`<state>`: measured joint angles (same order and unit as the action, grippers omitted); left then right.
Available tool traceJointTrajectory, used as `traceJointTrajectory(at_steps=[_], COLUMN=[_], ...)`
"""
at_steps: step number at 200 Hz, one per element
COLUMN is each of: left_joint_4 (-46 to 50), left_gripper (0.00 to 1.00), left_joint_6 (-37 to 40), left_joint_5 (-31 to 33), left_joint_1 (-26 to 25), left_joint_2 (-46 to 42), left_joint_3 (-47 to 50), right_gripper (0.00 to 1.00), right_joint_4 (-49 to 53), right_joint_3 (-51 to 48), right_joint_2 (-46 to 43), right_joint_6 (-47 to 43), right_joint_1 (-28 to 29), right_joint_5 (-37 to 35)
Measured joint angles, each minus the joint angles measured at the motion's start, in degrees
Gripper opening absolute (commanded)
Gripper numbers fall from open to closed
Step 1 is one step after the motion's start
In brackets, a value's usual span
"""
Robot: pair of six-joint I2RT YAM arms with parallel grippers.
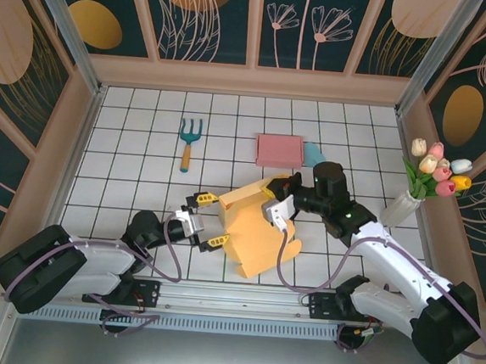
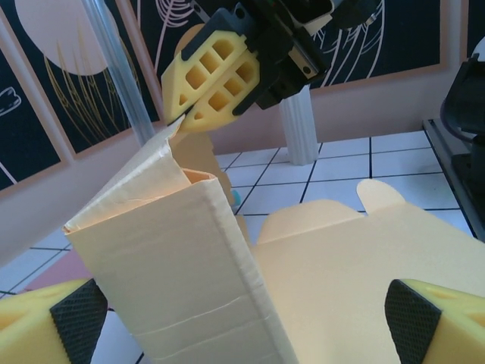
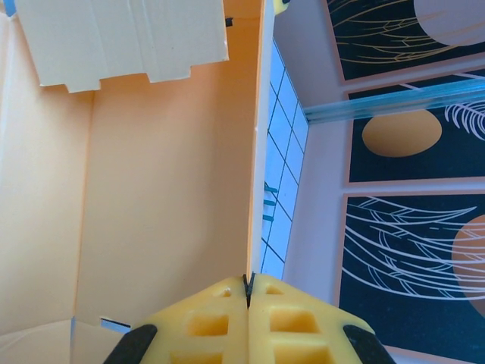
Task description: Fold the paper box
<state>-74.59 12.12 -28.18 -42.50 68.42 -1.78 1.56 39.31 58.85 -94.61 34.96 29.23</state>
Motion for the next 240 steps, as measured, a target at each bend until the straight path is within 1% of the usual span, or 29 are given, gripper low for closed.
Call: traceJointTrajectory(at_steps=[39,60,78,97,127,175,206,240], left_joint_4=[2.8,3.17,3.52,4.02,4.63,5.44,5.86,5.81], left_gripper=[0.89,0.84,0.81,0.79,0.73,0.58,0.42,0.33], left_joint_6=[-0.68,-1.31,-1.75,-1.88,-1.92,-2.58,-3.45,-4.7], left_joint_5=[0.11,0.11,0.13,0.04,-0.11,0.44,3.58,6.1], left_joint_1=[0.0,0.02,0.02,0.11,0.13,0.44,0.61,0.61], left_joint_2=[-0.92,-1.07,-1.22,-1.51,-1.64,-1.62,-1.33,-0.42], left_joint_3=[-1.27,-1.97,-2.38,-2.43,-2.43,-2.6,-3.45,-4.09], right_gripper=[0.0,0.0,0.0,0.0,0.0,0.0,0.0,0.0], right_joint_4=[0.46,0.46,0.46,0.46,0.5,1.57,1.77,1.75], right_joint_3=[0.0,0.0,-0.02,-0.02,-0.07,-0.09,-0.11,-0.11], right_joint_2=[-0.44,-0.81,-1.03,-1.18,-1.22,-1.33,-1.44,-1.49], right_joint_6=[-0.72,-1.01,-1.07,-1.07,-1.07,-1.09,-1.09,-1.07], right_joint_1=[1.97,2.86,3.04,3.04,3.1,3.78,3.91,4.15], right_joint_5=[-1.22,-1.68,-2.1,-2.36,-2.56,-3.54,-4.33,-5.31])
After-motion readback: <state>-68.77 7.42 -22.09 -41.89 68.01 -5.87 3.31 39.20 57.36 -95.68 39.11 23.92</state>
